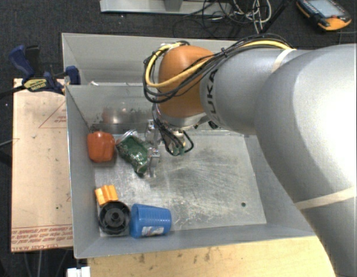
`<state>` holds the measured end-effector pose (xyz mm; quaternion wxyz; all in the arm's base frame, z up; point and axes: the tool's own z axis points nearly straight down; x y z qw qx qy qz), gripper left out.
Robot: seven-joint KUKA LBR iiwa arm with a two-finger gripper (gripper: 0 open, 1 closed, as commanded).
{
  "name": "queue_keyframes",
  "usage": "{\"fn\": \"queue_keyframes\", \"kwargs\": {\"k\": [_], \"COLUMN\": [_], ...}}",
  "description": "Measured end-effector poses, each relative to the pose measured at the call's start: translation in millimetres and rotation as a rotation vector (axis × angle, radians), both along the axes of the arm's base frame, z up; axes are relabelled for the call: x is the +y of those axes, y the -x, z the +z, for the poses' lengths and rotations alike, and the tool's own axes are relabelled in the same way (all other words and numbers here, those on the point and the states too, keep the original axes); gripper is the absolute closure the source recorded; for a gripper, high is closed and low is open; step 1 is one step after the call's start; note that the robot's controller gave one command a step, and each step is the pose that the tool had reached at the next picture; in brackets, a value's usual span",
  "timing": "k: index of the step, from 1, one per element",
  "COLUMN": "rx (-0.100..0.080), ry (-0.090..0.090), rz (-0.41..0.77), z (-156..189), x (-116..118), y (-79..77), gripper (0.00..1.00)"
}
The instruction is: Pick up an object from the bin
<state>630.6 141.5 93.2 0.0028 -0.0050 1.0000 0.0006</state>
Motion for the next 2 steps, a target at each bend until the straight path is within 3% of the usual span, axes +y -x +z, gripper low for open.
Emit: {"fn": "queue_keyframes", "kwargs": {"k": [1,2], "rx": [-0.003,0.008], "ry": [-0.003,0.001], "rz": [-0.003,-0.03], "z": [2,32], "x": [-6,-2], "y": [1.4,2.5], "gripper": [1.0,1.0]}}
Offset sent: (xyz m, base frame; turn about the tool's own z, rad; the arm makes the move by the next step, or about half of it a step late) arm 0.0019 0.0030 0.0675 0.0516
